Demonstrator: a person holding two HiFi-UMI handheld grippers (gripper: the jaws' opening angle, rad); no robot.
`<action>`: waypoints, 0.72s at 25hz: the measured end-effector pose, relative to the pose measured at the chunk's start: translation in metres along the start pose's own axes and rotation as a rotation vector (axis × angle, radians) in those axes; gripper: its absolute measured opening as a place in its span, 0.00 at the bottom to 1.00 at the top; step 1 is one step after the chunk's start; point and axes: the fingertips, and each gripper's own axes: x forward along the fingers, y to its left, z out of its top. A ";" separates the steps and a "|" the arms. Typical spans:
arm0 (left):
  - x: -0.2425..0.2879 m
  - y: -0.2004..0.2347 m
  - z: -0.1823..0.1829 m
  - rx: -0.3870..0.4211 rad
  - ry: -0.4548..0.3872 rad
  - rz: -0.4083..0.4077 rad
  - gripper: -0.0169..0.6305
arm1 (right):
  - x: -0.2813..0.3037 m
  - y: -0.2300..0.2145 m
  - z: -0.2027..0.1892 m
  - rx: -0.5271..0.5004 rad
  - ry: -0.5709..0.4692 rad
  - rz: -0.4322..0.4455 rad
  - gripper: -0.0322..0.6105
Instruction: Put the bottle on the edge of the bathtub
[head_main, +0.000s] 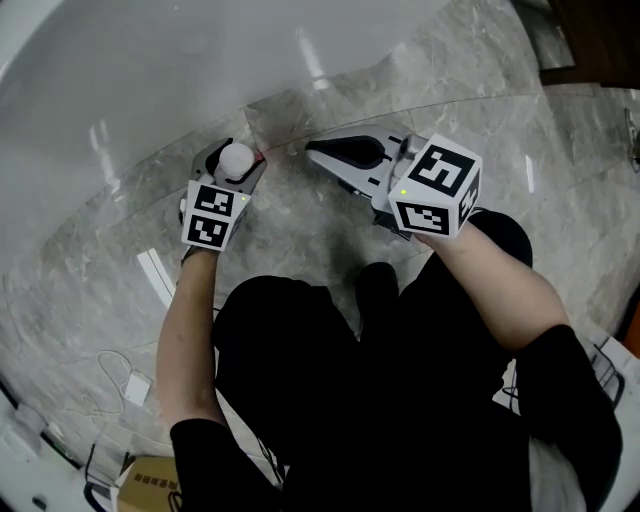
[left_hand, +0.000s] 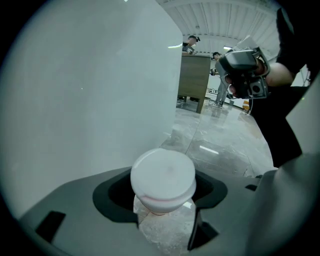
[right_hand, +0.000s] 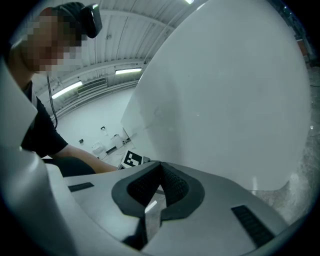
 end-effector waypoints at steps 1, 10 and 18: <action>-0.003 -0.002 0.002 0.009 -0.009 0.001 0.49 | 0.002 0.001 0.000 0.002 0.004 0.005 0.09; -0.038 0.001 0.040 -0.039 -0.147 -0.003 0.49 | 0.017 0.013 0.019 -0.031 -0.014 0.058 0.09; -0.071 0.008 0.069 -0.134 -0.263 -0.007 0.41 | 0.012 0.009 0.024 -0.012 0.005 -0.010 0.09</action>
